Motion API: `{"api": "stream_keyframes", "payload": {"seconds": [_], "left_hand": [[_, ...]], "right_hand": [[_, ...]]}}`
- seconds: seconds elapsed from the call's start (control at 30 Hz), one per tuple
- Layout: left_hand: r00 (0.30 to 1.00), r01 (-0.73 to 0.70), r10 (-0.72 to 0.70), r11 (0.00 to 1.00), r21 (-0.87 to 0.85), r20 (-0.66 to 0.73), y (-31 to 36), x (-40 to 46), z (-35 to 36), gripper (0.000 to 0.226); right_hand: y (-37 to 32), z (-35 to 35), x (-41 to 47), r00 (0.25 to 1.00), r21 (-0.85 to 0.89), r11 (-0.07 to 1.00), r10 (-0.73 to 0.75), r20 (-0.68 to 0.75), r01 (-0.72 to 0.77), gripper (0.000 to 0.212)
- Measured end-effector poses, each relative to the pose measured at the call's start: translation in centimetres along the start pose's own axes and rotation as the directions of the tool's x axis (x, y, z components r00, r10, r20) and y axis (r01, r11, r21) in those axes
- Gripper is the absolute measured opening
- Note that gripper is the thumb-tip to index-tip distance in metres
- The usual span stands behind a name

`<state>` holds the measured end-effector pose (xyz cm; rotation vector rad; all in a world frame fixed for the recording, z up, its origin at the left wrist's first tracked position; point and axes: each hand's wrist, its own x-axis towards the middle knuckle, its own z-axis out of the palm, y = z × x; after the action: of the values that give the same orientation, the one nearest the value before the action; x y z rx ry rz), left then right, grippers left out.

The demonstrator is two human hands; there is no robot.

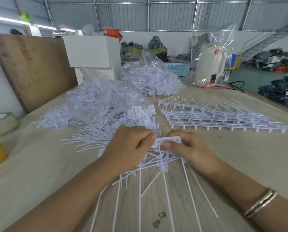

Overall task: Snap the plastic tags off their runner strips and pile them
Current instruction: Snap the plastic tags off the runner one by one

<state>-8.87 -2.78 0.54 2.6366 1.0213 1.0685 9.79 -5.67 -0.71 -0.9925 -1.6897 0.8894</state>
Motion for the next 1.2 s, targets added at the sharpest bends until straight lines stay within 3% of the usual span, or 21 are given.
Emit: {"api": "stream_keyframes", "payload": {"seconds": [0.1, 0.2, 0.37, 0.47, 0.53, 0.6, 0.73, 0.8, 0.83, 0.9, 0.97, 1.07, 1.13, 1.2], "left_hand": [[1.0, 0.021, -0.023, 0.988, -0.152, -0.008, 0.4, -0.1, 0.0, 0.039], [0.982, 0.179, -0.185, 0.898, -0.402, 0.022, 0.8, 0.0, 0.1, 0.036], [0.979, 0.173, -0.203, 0.822, -0.543, 0.006, 1.2, 0.0, 0.4, 0.034], [0.918, 0.255, -0.39, 0.712, -0.654, -0.067, 0.4, 0.2, 0.0, 0.039], [0.908, 0.245, -0.4, 0.752, -0.612, -0.127, -0.7, 0.3, -0.7, 0.046], [0.941, 0.215, -0.31, 0.855, -0.472, -0.134, -1.3, 0.2, -1.1, 0.056], [0.976, 0.135, -0.169, 0.964, -0.229, -0.137, -1.3, -0.1, -0.7, 0.04], [0.979, 0.182, -0.193, 0.974, -0.135, -0.072, -1.1, -0.1, -0.4, 0.028], [0.975, 0.215, -0.22, 0.97, -0.111, -0.033, -1.1, -0.2, -0.1, 0.022], [0.973, 0.23, -0.231, 0.97, -0.084, 0.004, -0.8, -0.2, 0.4, 0.02], [0.983, 0.183, -0.185, 0.979, -0.086, -0.016, -0.2, -0.1, 0.8, 0.019], [0.992, 0.105, -0.11, 0.991, -0.079, -0.062, 0.8, 0.0, 1.3, 0.02], [0.995, 0.082, -0.087, 0.993, -0.087, -0.057, 1.1, -0.1, 1.3, 0.014], [0.994, 0.092, -0.096, 0.993, -0.071, -0.045, 0.8, -0.1, 1.1, 0.013]], "right_hand": [[-0.2, 0.2, 0.0, 0.997, -0.044, 0.996, -0.081, -0.012, 0.081, 0.011], [-0.2, 0.3, 0.2, 0.983, -0.05, 0.985, -0.168, -0.069, 0.165, 0.016], [0.0, 0.5, 0.2, 0.957, -0.055, 0.966, -0.259, -0.131, 0.254, 0.011], [-0.3, -0.1, 0.0, 0.943, 0.121, 0.969, -0.172, -0.285, 0.213, 0.012], [-0.3, -0.9, -0.1, 0.94, 0.182, 0.974, -0.067, -0.334, 0.134, 0.015], [-0.1, -1.5, -0.1, 0.96, 0.124, 0.992, 0.031, -0.279, 0.004, 0.019], [0.5, -1.6, 0.9, 0.952, -0.26, 0.945, 0.121, -0.282, -0.197, 0.01], [0.8, -1.7, 1.3, 0.942, -0.427, 0.859, 0.165, -0.291, -0.282, 0.006], [1.0, -1.8, 1.3, 0.939, -0.495, 0.812, 0.176, -0.297, -0.309, 0.017], [1.2, -1.5, 1.1, 0.942, -0.535, 0.8, 0.106, -0.318, -0.27, 0.031], [0.7, -0.8, 0.9, 0.958, -0.472, 0.874, -0.027, -0.286, -0.116, 0.026], [0.2, 0.4, 0.5, 0.996, -0.43, 0.902, -0.068, -0.06, 0.036, 0.041], [0.3, 0.7, 0.5, 0.992, -0.44, 0.889, -0.125, 0.031, 0.126, 0.037], [0.4, 0.4, 0.6, 0.987, -0.391, 0.908, -0.163, 0.004, 0.152, 0.026]]}}
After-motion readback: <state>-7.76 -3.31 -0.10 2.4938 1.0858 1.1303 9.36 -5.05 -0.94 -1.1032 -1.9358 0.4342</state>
